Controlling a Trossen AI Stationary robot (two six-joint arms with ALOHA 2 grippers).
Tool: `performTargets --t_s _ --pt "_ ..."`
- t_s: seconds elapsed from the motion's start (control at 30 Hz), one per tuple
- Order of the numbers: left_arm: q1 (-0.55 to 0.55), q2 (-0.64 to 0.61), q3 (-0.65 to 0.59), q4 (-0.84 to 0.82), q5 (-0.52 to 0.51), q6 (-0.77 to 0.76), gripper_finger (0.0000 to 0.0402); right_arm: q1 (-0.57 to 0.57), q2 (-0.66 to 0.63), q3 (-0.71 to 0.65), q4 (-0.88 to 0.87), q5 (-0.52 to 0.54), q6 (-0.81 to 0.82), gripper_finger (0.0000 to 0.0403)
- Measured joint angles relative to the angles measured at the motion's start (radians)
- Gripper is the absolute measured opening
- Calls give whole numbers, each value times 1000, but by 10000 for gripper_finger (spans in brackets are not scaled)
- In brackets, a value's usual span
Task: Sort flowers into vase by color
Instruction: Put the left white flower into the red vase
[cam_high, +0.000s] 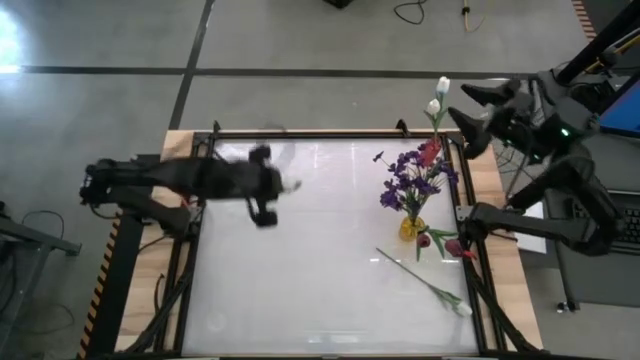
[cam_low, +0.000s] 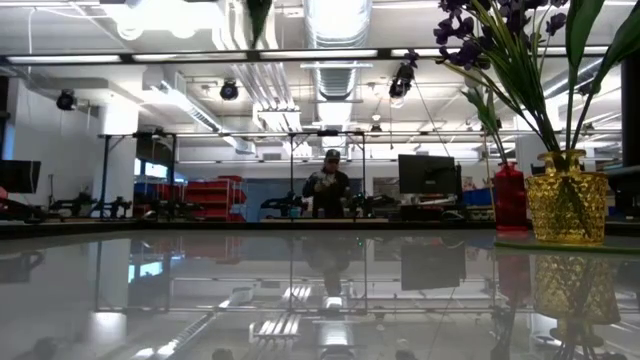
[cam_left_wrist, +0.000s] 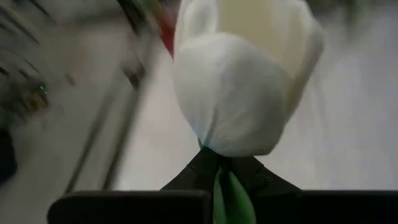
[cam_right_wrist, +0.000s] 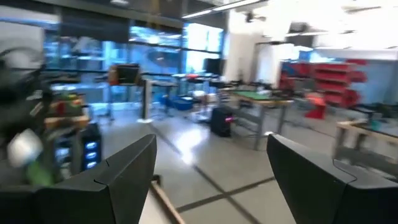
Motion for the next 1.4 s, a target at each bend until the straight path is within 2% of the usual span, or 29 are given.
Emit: performTargets --t_s 0.13,0.27,0.37,0.5,0.67,0.83,0.97,1.1,1.4 --pt "75 -45 43 206 -2 12 0 2 136 96 18 -146 20 303" --pt "120 -20 114 267 -4 -5 0 32 270 192 18 -374 59 303" --pt "160 20 191 276 -6 -87 0 88 351 237 17 -467 43 297" --pt "174 103 281 280 17 -151 0 183 446 251 -4 -450 -36 287" --pt "166 216 373 307 60 -118 0 254 513 269 4 -345 -89 282" --pt "166 286 425 349 121 -87 0 276 556 310 -72 -262 -79 283" --pt "165 314 433 399 184 -72 0 275 562 325 -100 -254 -70 273" --pt "165 330 433 409 194 -71 0 280 563 324 -103 -251 -55 243" --pt "165 337 433 433 194 -60 0 286 551 325 -103 -254 -10 140"
